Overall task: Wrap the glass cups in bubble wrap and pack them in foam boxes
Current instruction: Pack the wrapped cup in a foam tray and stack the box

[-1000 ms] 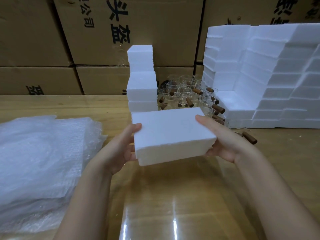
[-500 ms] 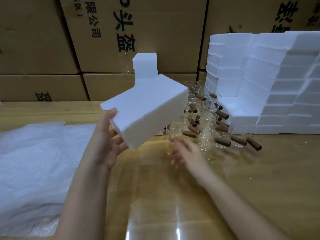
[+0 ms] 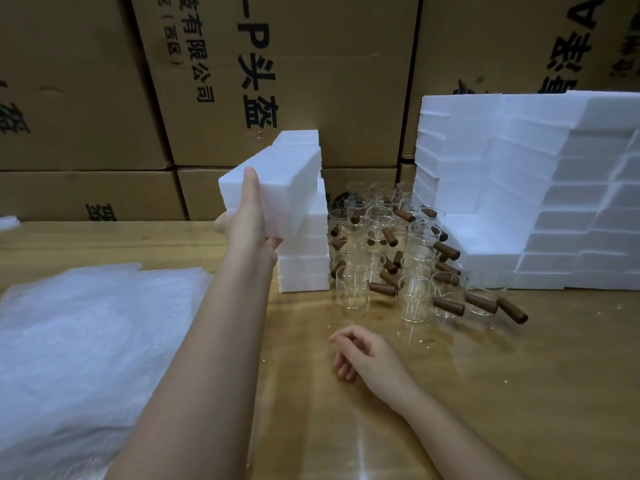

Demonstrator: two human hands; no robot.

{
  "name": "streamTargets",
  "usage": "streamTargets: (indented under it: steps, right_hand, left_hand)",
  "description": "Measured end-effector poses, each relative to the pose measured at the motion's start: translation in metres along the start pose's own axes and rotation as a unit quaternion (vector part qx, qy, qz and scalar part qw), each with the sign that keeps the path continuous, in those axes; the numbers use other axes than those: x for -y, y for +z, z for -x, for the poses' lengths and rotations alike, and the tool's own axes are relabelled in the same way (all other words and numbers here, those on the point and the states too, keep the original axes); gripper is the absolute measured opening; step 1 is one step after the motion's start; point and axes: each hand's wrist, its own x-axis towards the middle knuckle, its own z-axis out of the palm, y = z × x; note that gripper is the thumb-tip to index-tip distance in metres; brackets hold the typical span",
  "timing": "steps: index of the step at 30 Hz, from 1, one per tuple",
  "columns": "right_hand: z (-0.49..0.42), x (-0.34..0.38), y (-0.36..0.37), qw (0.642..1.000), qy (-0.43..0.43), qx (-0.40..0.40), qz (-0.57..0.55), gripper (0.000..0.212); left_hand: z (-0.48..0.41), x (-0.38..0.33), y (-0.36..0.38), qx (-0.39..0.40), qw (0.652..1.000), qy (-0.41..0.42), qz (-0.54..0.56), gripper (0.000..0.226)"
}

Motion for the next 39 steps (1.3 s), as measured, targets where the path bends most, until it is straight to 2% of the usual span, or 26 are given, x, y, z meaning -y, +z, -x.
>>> streamTargets:
  steps: [4, 8, 13, 16, 19, 21, 27, 35, 37, 39]
  right_hand:
    - [-0.001, 0.0, 0.0, 1.0, -0.005, 0.001, -0.008, 0.015]
    - [-0.001, 0.0, 0.0, 1.0, -0.002, 0.004, -0.013, 0.015]
    - [0.0, 0.0, 0.0, 1.0, -0.001, 0.011, -0.018, 0.015]
    - [-0.001, 0.0, -0.001, 1.0, -0.001, 0.014, -0.023, 0.016]
    - [-0.002, -0.003, -0.001, 1.0, -0.006, 0.017, -0.025, 0.016]
    - [-0.003, -0.005, -0.001, 0.999, -0.007, 0.017, -0.026, 0.017]
    - [-0.006, -0.009, -0.002, 1.0, -0.007, 0.015, -0.02, 0.018]
    - [-0.005, -0.007, -0.002, 1.0, -0.006, 0.02, -0.022, 0.018]
    - [-0.004, -0.006, -0.002, 0.999, -0.007, 0.021, -0.024, 0.018]
    - [-0.004, -0.005, -0.002, 0.999, -0.006, 0.022, -0.025, 0.018]
  left_hand:
    - [-0.004, 0.01, 0.0, 0.08, 0.995, -0.004, -0.065, 0.089]
    - [-0.01, 0.026, -0.01, 0.082, 0.966, 0.079, -0.232, 0.104]
    - [-0.022, 0.03, -0.017, 0.071, 0.916, 0.178, -0.351, 0.086]
    - [-0.026, 0.028, -0.013, 0.063, 0.875, 0.211, -0.432, 0.087]
    - [-0.031, 0.026, -0.009, 0.045, 0.824, 0.23, -0.515, 0.076]
    - [-0.036, 0.024, -0.005, 0.037, 0.809, 0.231, -0.54, 0.07]
    - [-0.053, 0.023, 0.006, 0.042, 0.804, 0.225, -0.549, 0.07]
    - [-0.073, 0.027, 0.018, 0.038, 0.818, 0.208, -0.535, 0.074]
    - [-0.079, 0.024, 0.019, 0.043, 0.824, 0.204, -0.527, 0.08]
    - [-0.085, 0.021, 0.02, 0.053, 0.838, 0.194, -0.507, 0.099]
